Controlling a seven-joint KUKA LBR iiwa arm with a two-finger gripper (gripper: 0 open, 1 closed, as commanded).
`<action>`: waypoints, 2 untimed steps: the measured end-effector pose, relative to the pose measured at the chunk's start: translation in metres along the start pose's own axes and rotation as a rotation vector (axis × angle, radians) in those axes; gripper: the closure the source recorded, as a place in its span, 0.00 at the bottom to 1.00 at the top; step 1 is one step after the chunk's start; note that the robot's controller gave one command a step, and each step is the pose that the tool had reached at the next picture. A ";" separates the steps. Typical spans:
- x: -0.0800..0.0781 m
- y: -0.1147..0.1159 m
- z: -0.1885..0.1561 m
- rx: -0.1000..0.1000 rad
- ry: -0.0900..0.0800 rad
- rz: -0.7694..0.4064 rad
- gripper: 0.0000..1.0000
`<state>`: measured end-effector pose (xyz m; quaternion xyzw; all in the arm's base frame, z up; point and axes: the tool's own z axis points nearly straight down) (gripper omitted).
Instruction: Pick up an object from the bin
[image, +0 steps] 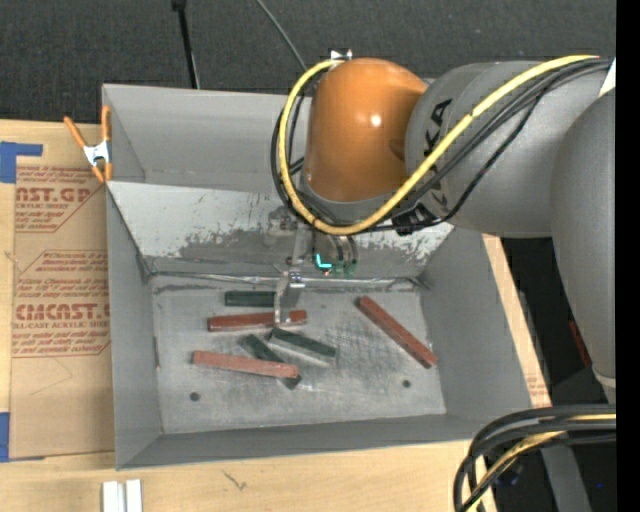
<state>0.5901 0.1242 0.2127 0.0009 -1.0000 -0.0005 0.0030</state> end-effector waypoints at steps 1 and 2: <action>-0.002 -0.001 -0.005 -0.001 -0.008 0.001 0.00; 0.008 0.009 0.057 0.000 -0.013 -0.036 0.00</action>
Offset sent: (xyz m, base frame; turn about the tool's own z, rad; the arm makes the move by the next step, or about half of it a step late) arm -0.0141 0.0136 -0.0876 -0.0543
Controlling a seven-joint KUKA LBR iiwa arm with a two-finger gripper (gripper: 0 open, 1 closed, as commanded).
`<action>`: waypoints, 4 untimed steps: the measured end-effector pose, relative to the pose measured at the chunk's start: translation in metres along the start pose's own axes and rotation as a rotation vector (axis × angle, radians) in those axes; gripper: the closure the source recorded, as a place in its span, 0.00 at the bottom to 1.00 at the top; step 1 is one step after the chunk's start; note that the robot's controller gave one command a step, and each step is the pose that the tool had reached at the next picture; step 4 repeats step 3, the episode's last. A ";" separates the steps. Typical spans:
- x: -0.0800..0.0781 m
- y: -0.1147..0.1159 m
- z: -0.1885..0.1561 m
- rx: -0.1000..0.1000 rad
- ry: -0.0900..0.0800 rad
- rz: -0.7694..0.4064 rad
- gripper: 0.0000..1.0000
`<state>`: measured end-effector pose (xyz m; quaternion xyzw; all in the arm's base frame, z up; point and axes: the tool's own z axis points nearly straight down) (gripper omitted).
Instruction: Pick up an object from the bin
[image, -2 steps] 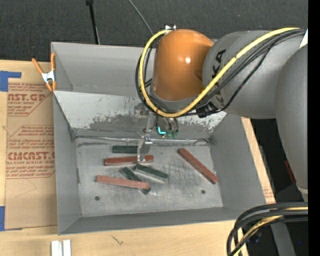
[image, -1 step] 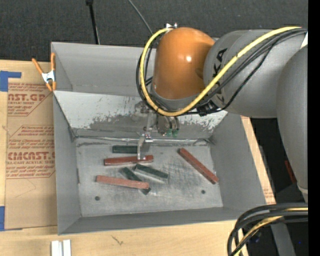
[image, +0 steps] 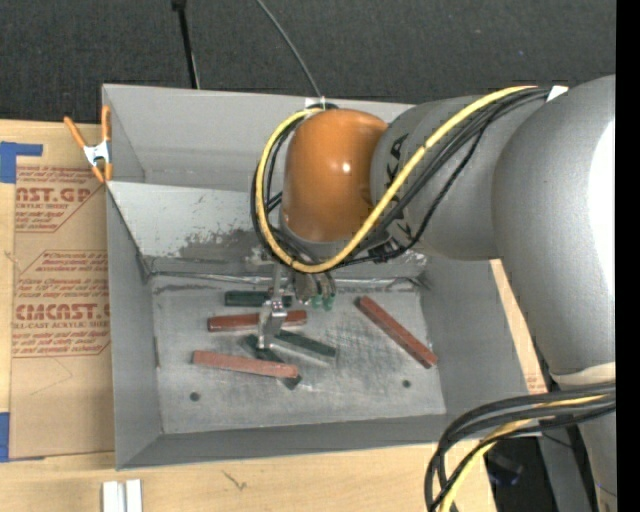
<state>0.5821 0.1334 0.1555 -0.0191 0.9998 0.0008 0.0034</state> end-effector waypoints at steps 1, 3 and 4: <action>0.046 0.004 0.080 -0.002 0.001 -0.132 1.00; 0.051 0.014 -0.093 0.000 0.000 -0.110 1.00; 0.051 0.014 -0.093 0.000 0.000 -0.110 1.00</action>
Offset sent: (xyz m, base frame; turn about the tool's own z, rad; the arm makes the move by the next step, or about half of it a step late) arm 0.0000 0.0000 0.0000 0.0000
